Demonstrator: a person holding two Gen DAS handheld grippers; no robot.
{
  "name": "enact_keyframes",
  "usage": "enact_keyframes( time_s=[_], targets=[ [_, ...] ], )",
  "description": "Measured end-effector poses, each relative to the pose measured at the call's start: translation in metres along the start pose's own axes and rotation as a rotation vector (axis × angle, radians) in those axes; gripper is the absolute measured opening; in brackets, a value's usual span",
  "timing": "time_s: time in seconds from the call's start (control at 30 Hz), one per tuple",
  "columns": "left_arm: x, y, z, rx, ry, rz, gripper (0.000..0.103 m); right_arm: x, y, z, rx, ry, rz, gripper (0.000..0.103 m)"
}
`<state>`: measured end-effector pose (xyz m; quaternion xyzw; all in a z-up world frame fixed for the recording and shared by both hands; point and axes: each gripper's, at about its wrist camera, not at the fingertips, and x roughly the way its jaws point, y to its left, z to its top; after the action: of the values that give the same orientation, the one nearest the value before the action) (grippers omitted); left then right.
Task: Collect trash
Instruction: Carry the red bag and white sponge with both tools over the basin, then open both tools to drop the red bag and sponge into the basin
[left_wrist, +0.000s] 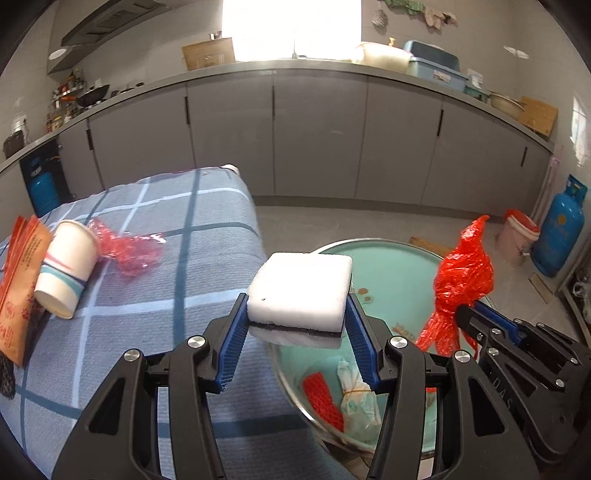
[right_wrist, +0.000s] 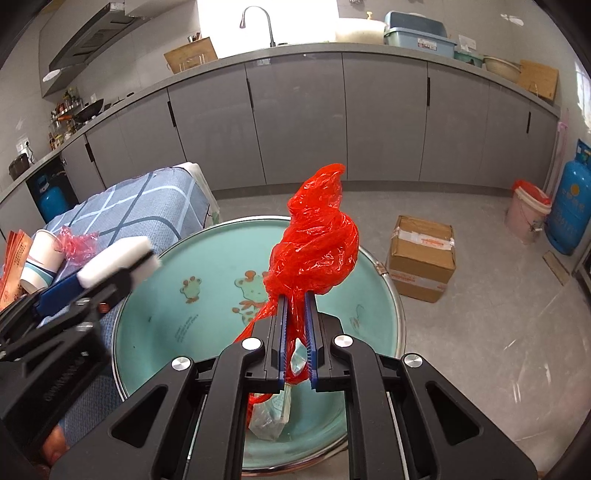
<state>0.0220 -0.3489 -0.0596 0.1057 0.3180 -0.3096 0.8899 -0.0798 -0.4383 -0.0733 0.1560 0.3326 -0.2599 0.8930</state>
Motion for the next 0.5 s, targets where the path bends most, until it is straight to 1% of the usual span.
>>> enact_keyframes(
  time_s=[0.03,0.1,0.13,0.17,0.2,0.23,0.33,0.5],
  targets=[
    [0.003,-0.002,0.000,0.006,0.006,-0.008,0.053,0.001,-0.001,-0.001,-0.002,0.008,0.003,0.011],
    [0.009,-0.004,-0.002,0.018,0.028,-0.043,0.059,0.006,-0.001,-0.002,-0.010,0.037,0.012,0.012],
    [0.011,-0.004,-0.003,0.021,0.033,-0.044,0.065,0.008,0.001,-0.003,-0.017,0.052,0.013,0.018],
    [0.011,-0.002,-0.004,0.008,0.039,-0.047,0.076,0.009,0.001,-0.004,-0.023,0.061,0.005,0.032],
    [0.010,0.000,-0.004,-0.008,0.035,-0.049,0.078,0.009,0.001,-0.005,-0.027,0.064,-0.012,0.038],
    [0.009,0.003,-0.004,-0.023,0.030,-0.050,0.079,0.009,0.000,-0.005,-0.027,0.062,-0.012,0.041],
    [0.007,0.010,-0.006,-0.035,0.033,-0.020,0.081,0.006,-0.003,-0.005,-0.014,0.045,-0.014,0.042],
    [-0.006,0.026,-0.011,-0.065,0.004,0.033,0.081,0.000,-0.010,-0.004,0.023,0.017,-0.046,0.043]
  ],
)
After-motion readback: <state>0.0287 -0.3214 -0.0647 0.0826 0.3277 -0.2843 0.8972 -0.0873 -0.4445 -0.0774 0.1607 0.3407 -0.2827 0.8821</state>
